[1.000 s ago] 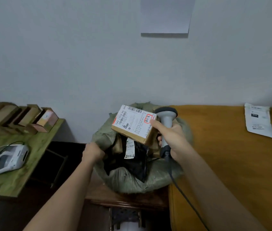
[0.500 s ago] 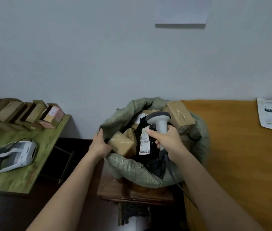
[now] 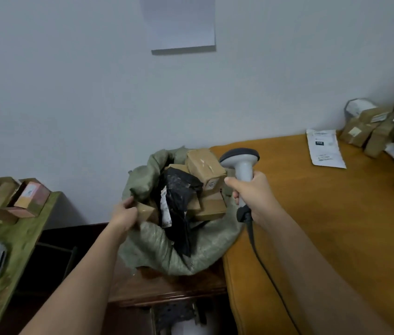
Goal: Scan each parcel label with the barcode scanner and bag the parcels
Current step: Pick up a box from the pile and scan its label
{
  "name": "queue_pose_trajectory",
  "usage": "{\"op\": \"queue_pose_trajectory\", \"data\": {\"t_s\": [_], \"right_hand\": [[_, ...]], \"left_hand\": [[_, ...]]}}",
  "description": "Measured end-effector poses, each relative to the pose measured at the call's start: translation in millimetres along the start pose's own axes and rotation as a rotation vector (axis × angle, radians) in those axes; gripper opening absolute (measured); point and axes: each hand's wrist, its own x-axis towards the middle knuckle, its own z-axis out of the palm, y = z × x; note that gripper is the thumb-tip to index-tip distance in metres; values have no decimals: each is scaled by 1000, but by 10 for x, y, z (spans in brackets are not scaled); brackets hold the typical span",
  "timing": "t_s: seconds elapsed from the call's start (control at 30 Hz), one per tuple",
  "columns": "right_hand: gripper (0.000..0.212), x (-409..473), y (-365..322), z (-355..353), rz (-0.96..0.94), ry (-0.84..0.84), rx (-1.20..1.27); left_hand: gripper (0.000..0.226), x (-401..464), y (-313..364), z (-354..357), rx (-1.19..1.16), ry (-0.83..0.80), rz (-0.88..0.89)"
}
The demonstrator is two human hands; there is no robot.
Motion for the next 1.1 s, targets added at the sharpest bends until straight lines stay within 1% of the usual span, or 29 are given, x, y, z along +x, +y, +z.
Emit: {"op": "queue_pose_trajectory", "data": {"t_s": [0.07,0.13,0.2,0.23,0.3,0.43,0.57,0.63,0.73,0.83,0.93,1.0,1.1], "right_hand": [[19,-29,33,-200,7,-9,15],[19,-52,73,-412,18,-26,12],[21,-71,118,-612,28,-30,10],[22,-74,138,-700,34,-34,11],[24,-76,168,-852,56,-46,11],[22,-92,234,-1052,83,-101,-8],[22,-110,301,-1195,92,-122,-34],[22,-84,304,-1226,97,-117,-36],[20,-39,268,-1236,82,-114,-32],[14,-6,200,-1270,48,-92,-18],[14,46,69,-1460,5,-60,-29],[13,93,-34,-1709,-27,-5,-22],[13,144,-152,-2202,-52,141,-32]], "left_hand": [[52,-91,-36,102,19,52,-38],[63,-240,-51,175,124,153,-72],[59,-388,-77,240,239,264,-129],[57,-483,-75,293,280,301,-146],[59,-628,-104,422,336,349,-165],[68,-858,-184,671,467,388,-180],[71,-1056,-179,899,561,385,-176],[72,-1141,-119,1019,615,380,-130],[70,-1174,73,1145,680,353,5],[70,-1082,379,1283,711,312,134],[63,-954,737,1544,709,281,246],[60,-898,996,1806,707,249,315],[57,-908,1371,2279,730,160,388]]}}
